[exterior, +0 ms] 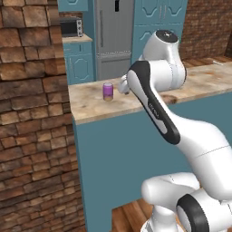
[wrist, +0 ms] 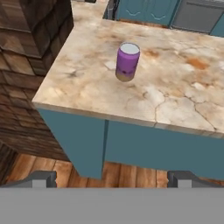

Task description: Four empty soda cans are scattered around the kitchen. Gather all the cans and cluster them next to the stove for recycling.

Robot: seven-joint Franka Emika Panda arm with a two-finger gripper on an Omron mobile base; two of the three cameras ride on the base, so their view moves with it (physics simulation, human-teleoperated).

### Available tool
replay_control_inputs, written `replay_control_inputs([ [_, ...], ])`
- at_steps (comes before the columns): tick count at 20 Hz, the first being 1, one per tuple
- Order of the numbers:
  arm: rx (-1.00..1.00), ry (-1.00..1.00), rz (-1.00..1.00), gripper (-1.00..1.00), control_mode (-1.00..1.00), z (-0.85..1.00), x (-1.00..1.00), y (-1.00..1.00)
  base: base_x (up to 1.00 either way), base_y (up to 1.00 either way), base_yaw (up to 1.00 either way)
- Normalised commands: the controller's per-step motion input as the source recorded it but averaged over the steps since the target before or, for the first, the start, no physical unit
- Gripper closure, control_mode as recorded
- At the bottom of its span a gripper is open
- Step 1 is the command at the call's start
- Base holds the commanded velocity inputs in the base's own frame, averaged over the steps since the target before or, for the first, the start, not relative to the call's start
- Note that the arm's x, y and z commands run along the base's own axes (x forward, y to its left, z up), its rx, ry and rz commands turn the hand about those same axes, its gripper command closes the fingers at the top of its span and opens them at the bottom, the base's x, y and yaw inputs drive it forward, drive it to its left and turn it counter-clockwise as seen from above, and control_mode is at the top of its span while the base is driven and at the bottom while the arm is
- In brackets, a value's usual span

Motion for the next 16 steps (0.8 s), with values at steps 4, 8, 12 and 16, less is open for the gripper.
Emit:
replay_control_inputs([
  [4,-0.01,0.0,0.0,-1.0,-1.0,-0.14,0.35,0.11,0.0,0.0,0.0],
  [8,-0.01,0.0,0.0,-1.0,-1.0,-0.15,0.32,0.04,0.0,0.0,0.0],
  [12,-0.01,0.0,0.0,-1.0,-1.0,-0.11,0.3,0.0,0.0,0.0,0.0],
  [16,-0.01,0.0,0.0,-1.0,-1.0,-0.08,0.3,0.06,0.0,0.0,0.0],
])
